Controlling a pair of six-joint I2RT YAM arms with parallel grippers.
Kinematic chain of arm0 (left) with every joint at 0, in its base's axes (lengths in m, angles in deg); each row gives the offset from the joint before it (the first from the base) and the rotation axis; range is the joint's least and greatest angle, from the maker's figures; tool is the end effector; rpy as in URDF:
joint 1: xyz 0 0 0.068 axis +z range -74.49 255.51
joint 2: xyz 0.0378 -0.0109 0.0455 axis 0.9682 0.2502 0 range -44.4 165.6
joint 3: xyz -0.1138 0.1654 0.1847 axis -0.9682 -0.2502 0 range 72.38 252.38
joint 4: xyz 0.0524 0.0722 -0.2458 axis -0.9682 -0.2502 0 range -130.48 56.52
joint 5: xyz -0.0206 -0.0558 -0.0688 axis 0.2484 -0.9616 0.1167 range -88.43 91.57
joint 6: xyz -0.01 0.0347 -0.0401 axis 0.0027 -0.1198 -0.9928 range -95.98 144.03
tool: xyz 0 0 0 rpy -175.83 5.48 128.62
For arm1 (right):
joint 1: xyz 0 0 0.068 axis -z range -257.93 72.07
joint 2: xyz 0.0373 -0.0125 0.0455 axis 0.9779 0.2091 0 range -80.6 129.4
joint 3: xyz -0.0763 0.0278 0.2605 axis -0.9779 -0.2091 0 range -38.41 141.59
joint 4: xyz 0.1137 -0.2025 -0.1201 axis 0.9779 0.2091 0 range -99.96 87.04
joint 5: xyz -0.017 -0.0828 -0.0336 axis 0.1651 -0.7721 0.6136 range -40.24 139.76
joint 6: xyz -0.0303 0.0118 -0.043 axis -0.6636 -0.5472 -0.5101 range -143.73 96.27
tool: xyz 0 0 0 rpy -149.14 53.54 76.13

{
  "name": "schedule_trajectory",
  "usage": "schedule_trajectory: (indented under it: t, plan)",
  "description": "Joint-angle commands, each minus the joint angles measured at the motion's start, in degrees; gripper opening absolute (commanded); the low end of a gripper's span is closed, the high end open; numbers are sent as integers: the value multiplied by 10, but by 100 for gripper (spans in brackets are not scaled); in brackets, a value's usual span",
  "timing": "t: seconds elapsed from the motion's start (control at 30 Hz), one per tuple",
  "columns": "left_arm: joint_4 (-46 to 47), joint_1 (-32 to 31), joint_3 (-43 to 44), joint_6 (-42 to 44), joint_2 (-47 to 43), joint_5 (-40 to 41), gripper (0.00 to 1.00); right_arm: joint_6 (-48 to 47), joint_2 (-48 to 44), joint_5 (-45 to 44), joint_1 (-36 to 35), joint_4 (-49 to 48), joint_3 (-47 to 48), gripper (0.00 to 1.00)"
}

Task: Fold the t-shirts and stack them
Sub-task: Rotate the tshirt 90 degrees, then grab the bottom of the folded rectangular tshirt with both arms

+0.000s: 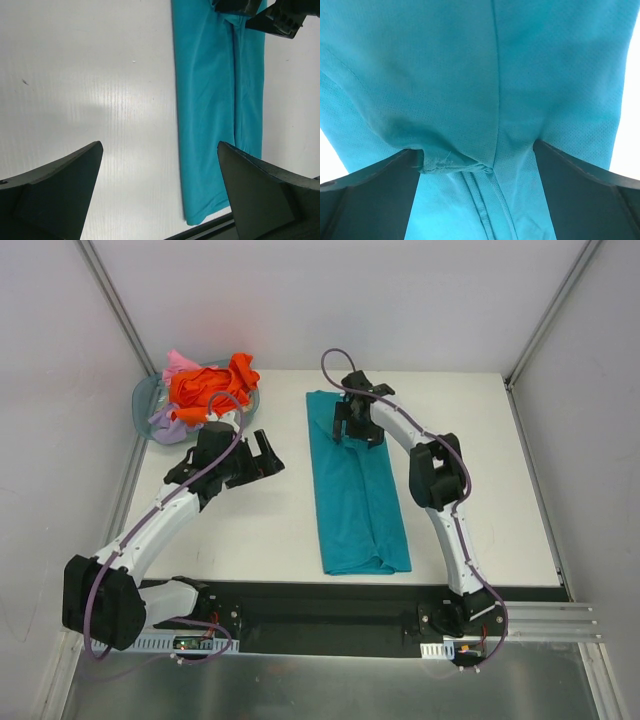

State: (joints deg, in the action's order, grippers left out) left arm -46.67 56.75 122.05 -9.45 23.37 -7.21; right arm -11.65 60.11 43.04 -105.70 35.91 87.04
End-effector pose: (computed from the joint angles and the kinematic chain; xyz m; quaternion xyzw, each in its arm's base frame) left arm 0.2492 -0.0904 0.2821 -0.0740 0.8667 -0.2751 0.4095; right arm 0.4703 0.2429 0.1783 -0.1175 0.9597 0.0315 0.2533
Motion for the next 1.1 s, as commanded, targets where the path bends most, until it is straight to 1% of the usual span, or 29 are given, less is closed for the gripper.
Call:
schedule_trajectory:
  t: [0.0,0.13,0.17,0.2,0.27,0.33,0.37,0.4,0.43,0.47,0.57,0.6,0.67,0.7,0.73,0.77,0.8,0.83,0.93,1.07]
  plan:
    - [-9,-2,-5,-9,-11,9,99,68,30,-15,24,15,34,97]
    - [-11,-3,-1,-27,10,-36,99,74,34,23,31,8,95,97]
    - [-11,-3,-2,-31,15,-46,99,70,27,33,31,3,98,97]
    - [-11,-6,-4,-33,18,-57,99,65,13,38,31,-4,95,97]
    - [-11,-14,-12,-43,30,-81,99,39,-52,62,31,-39,47,97]
    - [-11,-41,-21,-51,39,-86,99,21,-104,91,29,-63,2,97]
    - [-11,-54,-23,-54,40,-85,99,-2,-167,97,27,-67,-60,97]
    - [-10,-67,-25,-57,44,-86,99,-11,-196,97,27,-68,-91,97]
    - [-10,-96,-26,-62,51,-85,99,-19,-233,101,27,-81,-135,97]
    - [-10,-109,-26,-64,56,-82,99,-26,-300,101,28,-88,-217,97]
    - [-10,-153,-27,-78,82,-93,99,-32,-406,88,33,-122,-358,97]
    - [-9,-165,-29,-83,93,-94,98,-28,-473,88,36,-126,-445,97]
    - [-2,-197,-37,-96,104,-93,92,-22,-530,113,54,-129,-520,97]
    - [3,-207,-41,-99,114,-98,89,-20,-577,128,62,-129,-584,97]
    - [13,-216,-48,-107,118,-99,88,-19,-602,168,83,-130,-620,97]
    - [16,-227,-49,-113,123,-99,86,-16,-623,189,94,-130,-649,97]
    - [21,-245,-53,-119,132,-97,80,-13,-640,209,104,-129,-677,97]
    - [26,-253,-57,-127,136,-95,78,-14,-677,241,123,-128,-729,97]
    - [43,-278,-62,-141,157,-91,73,-20,-723,264,136,-101,-795,98]
    - [63,-291,-53,-148,193,-97,68,-24,-754,285,143,-77,-845,99]
